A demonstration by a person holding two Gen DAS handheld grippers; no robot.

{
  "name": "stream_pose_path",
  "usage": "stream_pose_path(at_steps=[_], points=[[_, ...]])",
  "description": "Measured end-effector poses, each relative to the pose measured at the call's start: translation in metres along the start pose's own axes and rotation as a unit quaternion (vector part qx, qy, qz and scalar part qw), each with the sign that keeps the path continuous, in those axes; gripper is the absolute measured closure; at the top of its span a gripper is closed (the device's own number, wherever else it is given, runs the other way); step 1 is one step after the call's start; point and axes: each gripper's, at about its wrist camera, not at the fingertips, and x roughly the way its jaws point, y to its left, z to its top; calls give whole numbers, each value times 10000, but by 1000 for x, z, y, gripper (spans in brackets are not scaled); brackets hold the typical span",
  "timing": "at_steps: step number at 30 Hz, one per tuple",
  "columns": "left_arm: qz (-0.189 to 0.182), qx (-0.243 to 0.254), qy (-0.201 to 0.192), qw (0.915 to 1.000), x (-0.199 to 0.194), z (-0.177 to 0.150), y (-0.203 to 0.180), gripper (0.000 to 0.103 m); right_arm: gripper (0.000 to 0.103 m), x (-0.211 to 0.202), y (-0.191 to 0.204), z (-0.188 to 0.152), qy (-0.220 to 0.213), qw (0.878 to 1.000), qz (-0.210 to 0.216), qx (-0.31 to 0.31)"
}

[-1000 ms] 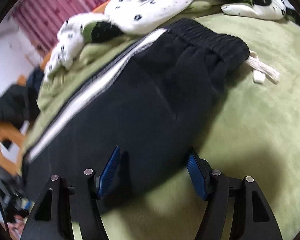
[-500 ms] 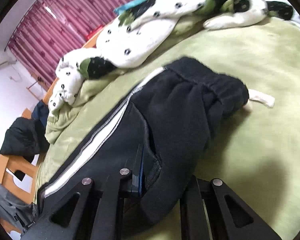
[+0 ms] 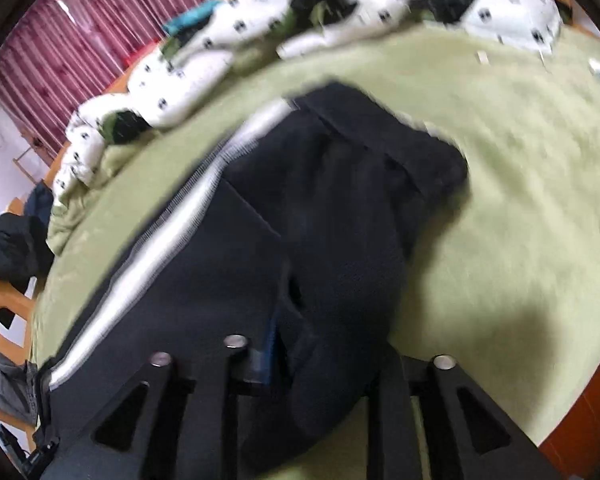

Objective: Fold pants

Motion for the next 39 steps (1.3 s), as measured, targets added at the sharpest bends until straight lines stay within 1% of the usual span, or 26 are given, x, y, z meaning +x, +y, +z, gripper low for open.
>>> stream_pose_path(at_steps=[2, 3, 4, 5, 7, 8, 9, 10, 11, 13, 14, 15, 17, 18, 21, 23, 24, 26, 27, 28, 29, 30, 32, 35, 37, 39], points=[[-60, -116, 72, 9999, -5, 2, 6, 76, 56, -12, -4, -3, -317, 9995, -21, 70], [-23, -131, 67, 9999, -10, 3, 7, 73, 53, -18, -7, -1, -497, 9986, -39, 159], [72, -86, 36, 9999, -19, 2, 9, 66, 52, -21, -10, 2, -627, 9977, -32, 268], [146, -17, -18, 9999, -25, 0, 10, 64, 48, -20, -14, 10, -719, 9964, -12, 442], [227, 158, -140, 9995, -43, -3, 15, 64, 47, -7, -16, 25, -591, 9962, -23, 634], [229, 168, -180, 9994, -50, -3, 18, 64, 50, 5, -17, 32, -467, 9965, -68, 690], [229, 128, -232, 9994, -55, -4, 18, 64, 66, 20, -16, 37, -316, 9970, -36, 700], [208, 67, -305, 9993, -60, -3, 21, 64, 72, 28, -13, 39, -205, 9976, -120, 646], [201, -1, -372, 9991, -68, -2, 29, 64, 73, 31, -5, 39, -229, 9981, -396, 422], [347, -51, -503, 9981, -74, 0, 30, 64, 73, 30, 15, 37, -309, 9956, -873, -107], [410, -75, -587, 9974, -77, 1, 32, 64, 70, 26, 24, 35, -300, 9927, -1117, -348], [487, -109, -711, 9962, -82, 2, 36, 64, 67, 18, 28, 33, -325, 9907, -1261, -390], [540, -122, -862, 9947, -95, 2, 49, 64, 66, 0, 27, 26, -453, 9912, -1222, -229], [608, -91, -900, 9940, -98, 3, 51, 64, 62, -9, 28, 24, -494, 9920, -1147, -162], [831, 57, -829, 9931, -90, 8, 50, 64, 60, -33, 43, 16, -614, 9929, -1001, -160], [796, 53, -785, 9937, -82, 11, 50, 64, 57, -47, 60, 8, -685, 9924, -986, -265], [692, 53, -765, 9947, -75, 13, 46, 64, 56, -50, 68, 5, -694, 9927, -946, -291], [532, 205, -581, 9967, -58, 17, 42, 65, 56, -58, 92, -6, -647, 9952, -648, -348], [463, 376, -423, 9973, -45, 24, 37, 65, 56, -61, 101, -12, -626, 9959, -546, -371], [522, 560, -335, 9965, -35, 31, 33, 97, 56, -62, 117, -17, -614, 9964, -418, -410], [730, 754, -287, 9941, -31, 42, 31, 96, 56, -62, 130, -22, -603, 9966, -337, -458], [721, 818, -493, 9928, -37, 56, 31, 96, 56, -61, 149, -28, -582, 9964, -242, -570], [566, 781, -1073, 9895, -63, 87, 35, 96, 56, -57, 190, -39, -546, 9948, -120, -856], [834, 729, -1582, 9812, -81, 132, 45, 96, 56, -47, 242, -53, -476, 9920, 31, -1172], [769, 596, -1638, 9817, -80, 165, 60, 95, 56, -35, 277, -60, -388, 9902, 166, -1328], [738, 474, -1497, 9848, -68, 192, 80, 93, 56, -20, 315, -68, -237, 9886, 333, -1447]])
